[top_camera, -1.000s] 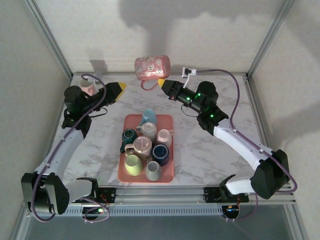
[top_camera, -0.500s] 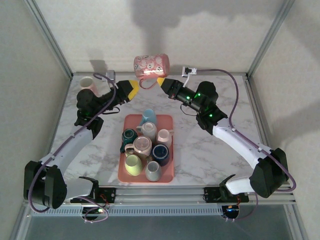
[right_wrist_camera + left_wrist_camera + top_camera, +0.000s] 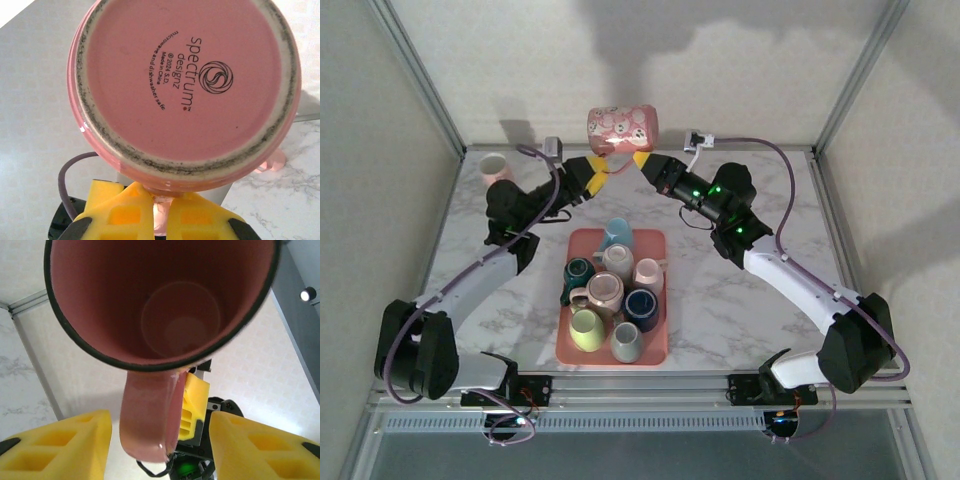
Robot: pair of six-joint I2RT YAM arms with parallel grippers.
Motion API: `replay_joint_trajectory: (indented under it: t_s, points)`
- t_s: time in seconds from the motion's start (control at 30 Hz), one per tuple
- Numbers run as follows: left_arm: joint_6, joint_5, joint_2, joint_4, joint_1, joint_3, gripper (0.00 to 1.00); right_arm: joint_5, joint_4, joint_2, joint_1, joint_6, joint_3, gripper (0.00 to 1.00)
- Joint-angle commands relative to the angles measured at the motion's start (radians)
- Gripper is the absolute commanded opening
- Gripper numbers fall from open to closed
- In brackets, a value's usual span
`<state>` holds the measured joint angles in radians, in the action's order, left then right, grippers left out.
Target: Turn the mug right side up
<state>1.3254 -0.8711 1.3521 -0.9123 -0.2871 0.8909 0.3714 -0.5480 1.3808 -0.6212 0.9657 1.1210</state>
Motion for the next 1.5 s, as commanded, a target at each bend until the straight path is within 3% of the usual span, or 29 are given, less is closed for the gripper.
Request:
replay_joint_trajectory:
  t_s: [0.0,0.43,0.73,0.93,1.23,1.47]
  points:
    - [0.034,0.011,0.014,-0.118,-0.016,0.045,0.51,0.015,-0.193,-0.015,0.004,0.008,0.044,0.00]
    - [0.033,0.020,0.057,-0.135,-0.046,0.106,0.34,0.016,-0.193,-0.014,0.003,0.015,0.031,0.00]
    - [-0.030,0.018,0.037,-0.117,-0.046,0.103,0.00,0.006,-0.179,-0.021,0.003,0.002,0.026,0.00]
    - [-0.107,0.045,0.003,-0.090,-0.047,0.103,0.00,-0.011,-0.161,-0.024,0.003,-0.001,0.019,0.00]
    - [-0.243,0.083,-0.013,-0.008,-0.050,0.143,0.00,-0.028,-0.136,-0.035,0.003,-0.039,-0.004,0.34]
    - [-0.443,0.121,-0.026,0.250,-0.052,0.240,0.00,-0.068,-0.040,-0.084,0.005,-0.127,-0.055,0.59]
